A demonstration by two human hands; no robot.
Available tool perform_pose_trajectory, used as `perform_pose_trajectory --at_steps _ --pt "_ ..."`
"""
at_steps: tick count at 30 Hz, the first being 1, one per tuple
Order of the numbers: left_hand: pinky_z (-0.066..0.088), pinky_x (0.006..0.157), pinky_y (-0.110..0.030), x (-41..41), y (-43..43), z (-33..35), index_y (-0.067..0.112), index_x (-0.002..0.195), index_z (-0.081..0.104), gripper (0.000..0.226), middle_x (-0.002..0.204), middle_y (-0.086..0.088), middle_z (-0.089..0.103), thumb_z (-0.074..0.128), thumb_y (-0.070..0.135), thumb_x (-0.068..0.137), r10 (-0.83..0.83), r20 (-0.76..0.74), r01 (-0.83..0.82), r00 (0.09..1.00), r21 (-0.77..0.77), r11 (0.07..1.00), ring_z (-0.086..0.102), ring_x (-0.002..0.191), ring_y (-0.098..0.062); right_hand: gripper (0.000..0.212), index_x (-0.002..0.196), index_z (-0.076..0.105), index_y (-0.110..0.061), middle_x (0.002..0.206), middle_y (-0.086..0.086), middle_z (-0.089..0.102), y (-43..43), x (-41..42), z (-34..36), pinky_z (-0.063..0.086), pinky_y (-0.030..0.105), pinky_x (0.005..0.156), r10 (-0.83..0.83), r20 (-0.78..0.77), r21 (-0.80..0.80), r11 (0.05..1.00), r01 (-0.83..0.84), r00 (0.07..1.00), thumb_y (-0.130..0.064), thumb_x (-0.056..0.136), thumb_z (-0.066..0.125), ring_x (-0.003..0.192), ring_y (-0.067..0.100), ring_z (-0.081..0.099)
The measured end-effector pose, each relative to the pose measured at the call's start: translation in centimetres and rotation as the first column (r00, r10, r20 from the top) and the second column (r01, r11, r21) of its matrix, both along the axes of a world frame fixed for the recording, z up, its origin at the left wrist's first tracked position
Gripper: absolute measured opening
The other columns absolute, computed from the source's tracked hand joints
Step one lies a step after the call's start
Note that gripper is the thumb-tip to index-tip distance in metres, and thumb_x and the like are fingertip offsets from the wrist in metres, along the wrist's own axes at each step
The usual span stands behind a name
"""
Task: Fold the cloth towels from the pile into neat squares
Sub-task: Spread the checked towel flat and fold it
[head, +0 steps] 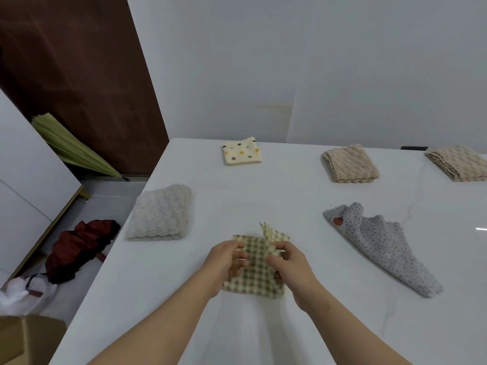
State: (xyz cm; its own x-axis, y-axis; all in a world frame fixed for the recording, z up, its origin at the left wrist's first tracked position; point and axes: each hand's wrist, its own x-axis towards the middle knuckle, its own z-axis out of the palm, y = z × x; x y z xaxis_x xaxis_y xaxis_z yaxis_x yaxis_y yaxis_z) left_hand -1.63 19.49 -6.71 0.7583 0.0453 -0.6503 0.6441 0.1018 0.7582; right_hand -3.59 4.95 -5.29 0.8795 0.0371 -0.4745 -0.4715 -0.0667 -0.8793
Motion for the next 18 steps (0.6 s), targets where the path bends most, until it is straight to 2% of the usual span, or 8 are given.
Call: perform_pose_trajectory --at_steps 4,6,8,10,12,15,18 --pt "0.051 0.07 -0.028 0.2 0.9 -0.3 0.015 0.095 0.06 0.039 0.093 -0.005 0.068 0.032 0.042 0.099 -0.083 -0.059 0.081 0.995 -0.04 0.996 0.064 0.085 -0.018 0.022 0.105 0.059 -0.011 0.066 -0.003 0.052 1.5 0.0 -0.2 0.041 0.015 0.053 0.126 -0.036 -0.014 0.992 -0.127 0.991 -0.007 0.083 0.061 0.056 0.008 0.049" --pt "0.052 0.085 -0.034 0.3 1.1 -0.8 0.015 0.105 0.063 0.044 0.103 -0.007 0.069 0.034 0.047 0.097 -0.13 -0.089 0.13 0.988 -0.003 0.991 0.065 0.096 -0.022 0.022 0.104 0.062 -0.011 0.069 -0.003 0.055 1.8 0.0 -0.2 0.04 0.012 0.051 0.177 -0.06 -0.033 0.983 -0.179 0.982 -0.009 0.082 0.061 0.057 0.006 0.049" --pt "0.049 0.093 -0.037 0.3 1.1 -1.3 0.015 0.118 0.057 0.037 0.114 -0.006 0.065 0.046 0.041 0.094 -0.151 -0.079 0.158 0.985 0.098 0.983 0.061 0.105 -0.023 0.019 0.101 0.064 -0.011 0.074 -0.003 0.058 1.8 0.0 -0.3 0.039 0.014 0.052 0.167 -0.068 -0.051 0.984 -0.171 0.984 -0.01 0.082 0.061 0.061 0.008 0.049" --pt "0.05 0.089 -0.036 0.2 1.0 -1.6 0.019 0.123 0.05 0.033 0.12 -0.005 0.059 0.056 0.022 0.09 -0.157 -0.018 0.157 0.987 0.193 0.969 0.059 0.106 -0.024 0.013 0.095 0.064 -0.011 0.074 -0.001 0.06 1.5 0.1 -0.5 0.038 0.016 0.053 0.118 -0.061 -0.065 0.99 -0.121 0.991 -0.009 0.084 0.058 0.06 0.01 0.048" --pt "0.051 0.085 -0.039 0.0 1.0 -1.7 0.03 0.119 0.046 0.041 0.118 -0.008 0.061 0.056 0.007 0.087 -0.176 0.042 0.162 0.984 0.221 0.962 0.061 0.103 -0.026 0.009 0.088 0.062 -0.013 0.071 0.0 0.059 1.0 0.2 -0.8 0.038 0.019 0.055 0.059 -0.05 -0.09 0.994 -0.063 0.997 -0.008 0.085 0.056 0.058 0.011 0.047" --pt "0.053 0.08 -0.038 -0.2 1.3 -1.9 0.043 0.116 0.043 0.052 0.103 -0.006 0.063 0.052 0.002 0.085 -0.253 0.093 0.22 0.963 0.272 0.937 0.062 0.091 -0.025 0.009 0.083 0.06 -0.015 0.07 -0.001 0.058 0.4 0.3 -1.3 0.037 0.018 0.054 0.024 -0.042 -0.136 0.99 -0.029 0.999 -0.009 0.087 0.055 0.057 0.011 0.048" --pt "0.05 0.079 -0.031 -0.4 1.6 -2.4 0.035 0.119 0.051 0.045 0.109 -0.003 0.056 0.051 0.005 0.086 -0.343 0.091 0.276 0.935 0.423 0.863 0.057 0.095 -0.019 0.01 0.084 0.059 -0.017 0.069 -0.002 0.057 0.0 0.3 -1.8 0.037 0.017 0.054 0.024 -0.049 -0.172 0.984 -0.032 0.998 -0.01 0.088 0.054 0.059 0.01 0.049"
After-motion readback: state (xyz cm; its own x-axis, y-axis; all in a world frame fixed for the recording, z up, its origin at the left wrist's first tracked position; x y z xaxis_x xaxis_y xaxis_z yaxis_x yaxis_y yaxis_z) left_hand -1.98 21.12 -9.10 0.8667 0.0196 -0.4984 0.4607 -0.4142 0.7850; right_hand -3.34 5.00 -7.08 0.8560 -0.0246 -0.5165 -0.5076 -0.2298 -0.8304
